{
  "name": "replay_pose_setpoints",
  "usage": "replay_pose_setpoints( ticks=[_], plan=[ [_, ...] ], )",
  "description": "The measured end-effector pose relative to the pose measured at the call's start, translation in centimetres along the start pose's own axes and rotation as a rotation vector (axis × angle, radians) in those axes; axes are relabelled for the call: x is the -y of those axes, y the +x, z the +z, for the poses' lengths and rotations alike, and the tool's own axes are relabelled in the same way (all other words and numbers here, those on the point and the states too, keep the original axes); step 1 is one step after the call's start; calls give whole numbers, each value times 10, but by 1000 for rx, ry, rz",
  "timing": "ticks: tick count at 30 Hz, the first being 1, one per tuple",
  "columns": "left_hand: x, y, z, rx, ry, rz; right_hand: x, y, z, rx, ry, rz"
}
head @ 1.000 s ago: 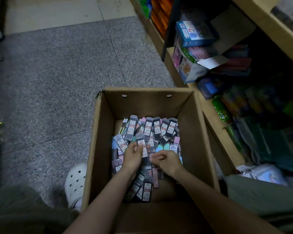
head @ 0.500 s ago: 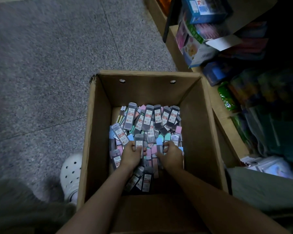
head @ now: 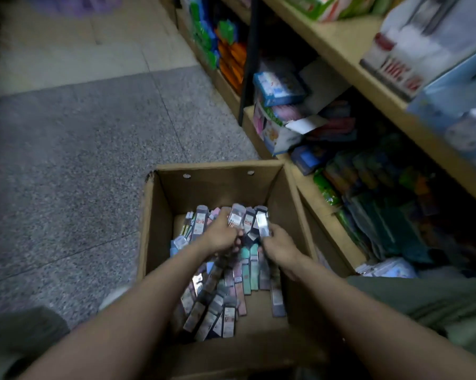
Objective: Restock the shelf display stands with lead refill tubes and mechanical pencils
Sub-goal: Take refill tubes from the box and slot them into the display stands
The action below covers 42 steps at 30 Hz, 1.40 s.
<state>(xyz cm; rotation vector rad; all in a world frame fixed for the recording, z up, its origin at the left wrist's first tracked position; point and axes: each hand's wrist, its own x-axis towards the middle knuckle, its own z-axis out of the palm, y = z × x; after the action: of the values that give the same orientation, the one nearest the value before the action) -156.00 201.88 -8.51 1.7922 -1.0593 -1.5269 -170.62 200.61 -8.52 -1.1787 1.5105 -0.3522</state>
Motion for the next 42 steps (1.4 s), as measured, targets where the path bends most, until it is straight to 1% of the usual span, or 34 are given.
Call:
replay_pose_setpoints(
  ticks=[4, 6, 8, 11, 13, 15, 16, 18, 20, 24, 28, 31, 33, 35, 37, 39, 42],
  plan=[
    [-86, -14, -27, 106, 405, 239, 60, -38, -29, -96, 180, -169],
    [-123, -26, -33, 132, 455, 334, 85, -61, -50, -136, 240, -278],
    [-153, -36, -28, 143, 327, 400, 109, -85, -75, -157, 277, -366],
    [-190, -46, -5, 143, 14, 509, 135, -120, -112, -165, 295, -447],
    [-210, -50, 13, 217, -181, 568, 148, -139, -135, -172, 296, -477],
    [-225, -55, 27, 330, -311, 579, 155, -156, -158, -226, 305, -489],
    [-231, -56, 33, 370, -348, 580, 157, -164, -169, -283, 265, -508],
    [-241, -56, 42, 413, -388, 598, 162, -177, -191, -455, 51, -569],
    [-251, -55, 50, 439, -417, 626, 167, -186, -211, -577, -145, -608],
    [-265, -50, 64, 491, -422, 648, 184, -197, -252, -772, -351, -548],
    [-263, -36, 69, 432, -313, 673, 207, -205, -290, -970, -506, -570],
    [-259, -24, 68, 375, -309, 642, 218, -199, -307, -1117, -689, -561],
    [-259, -18, 67, 329, -285, 638, 221, -188, -314, -1119, -763, -540],
    [-261, -12, 67, 274, -245, 653, 221, -173, -319, -1089, -846, -505],
    [-264, -8, 69, 252, -238, 663, 219, -160, -323, -1062, -907, -463],
    [-265, -4, 72, 280, -234, 682, 216, -148, -325, -1064, -875, -431],
    [-263, 2, 78, 349, -181, 730, 213, -137, -326, -1083, -726, -444]
  ],
)
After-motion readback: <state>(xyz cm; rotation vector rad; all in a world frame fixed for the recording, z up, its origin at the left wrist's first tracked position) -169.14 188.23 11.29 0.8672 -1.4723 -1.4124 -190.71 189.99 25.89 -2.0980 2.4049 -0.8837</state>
